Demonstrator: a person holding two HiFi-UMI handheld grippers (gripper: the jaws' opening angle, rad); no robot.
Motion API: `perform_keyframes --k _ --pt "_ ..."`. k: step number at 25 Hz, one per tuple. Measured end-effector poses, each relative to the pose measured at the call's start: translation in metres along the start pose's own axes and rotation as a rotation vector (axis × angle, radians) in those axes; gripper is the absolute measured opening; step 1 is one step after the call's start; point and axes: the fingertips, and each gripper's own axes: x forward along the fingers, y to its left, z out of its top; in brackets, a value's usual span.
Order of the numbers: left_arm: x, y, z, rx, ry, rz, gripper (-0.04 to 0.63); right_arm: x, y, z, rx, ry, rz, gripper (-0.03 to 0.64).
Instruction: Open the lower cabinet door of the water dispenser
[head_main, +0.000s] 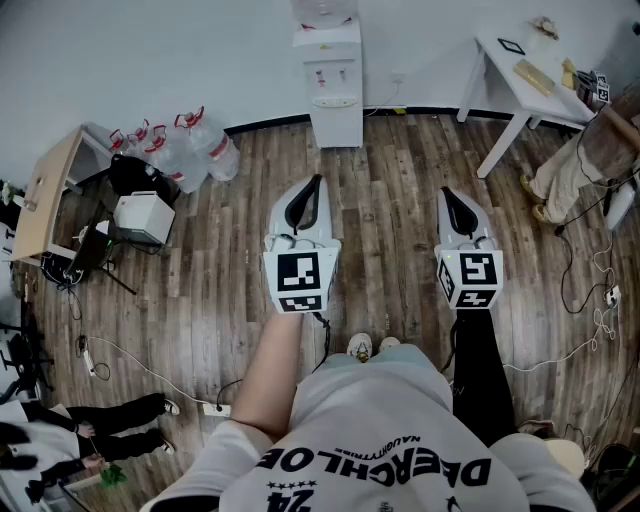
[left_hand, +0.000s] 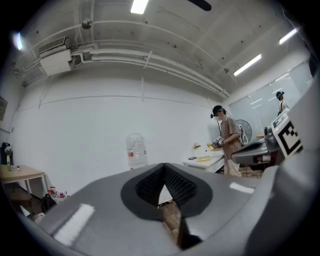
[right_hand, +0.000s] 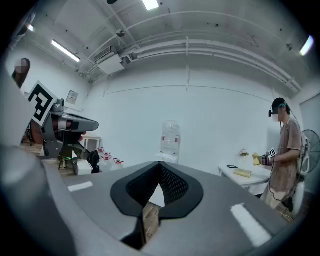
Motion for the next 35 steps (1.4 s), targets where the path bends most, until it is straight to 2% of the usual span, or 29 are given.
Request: perform_keyframes --k 9,16,21,23,26,35 --pt "0.002 0.013 -0.005 -0.016 0.007 0.003 0.055 0.01 0.017 -0.001 0.002 0.007 0.034 0.002" --pt "0.0 0.024 -0.01 -0.04 0.001 0.006 0.055 0.02 0.027 -0.009 0.016 0.033 0.028 0.003" --pt "0.004 0.025 -0.014 -0.061 0.011 -0.038 0.055 0.026 0.03 -0.007 0.025 0.028 0.021 0.008" --pt "0.005 0.028 -0.017 -0.068 0.012 -0.032 0.055 0.029 0.031 -0.007 0.025 0.024 0.031 0.032" --pt "0.011 0.034 -0.022 -0.075 0.012 -0.017 0.055 0.04 0.031 -0.01 0.022 0.026 0.042 0.064" --pt "0.046 0.061 -0.027 -0.066 -0.002 0.002 0.055 0.09 0.032 -0.004 -0.007 0.002 0.071 0.067"
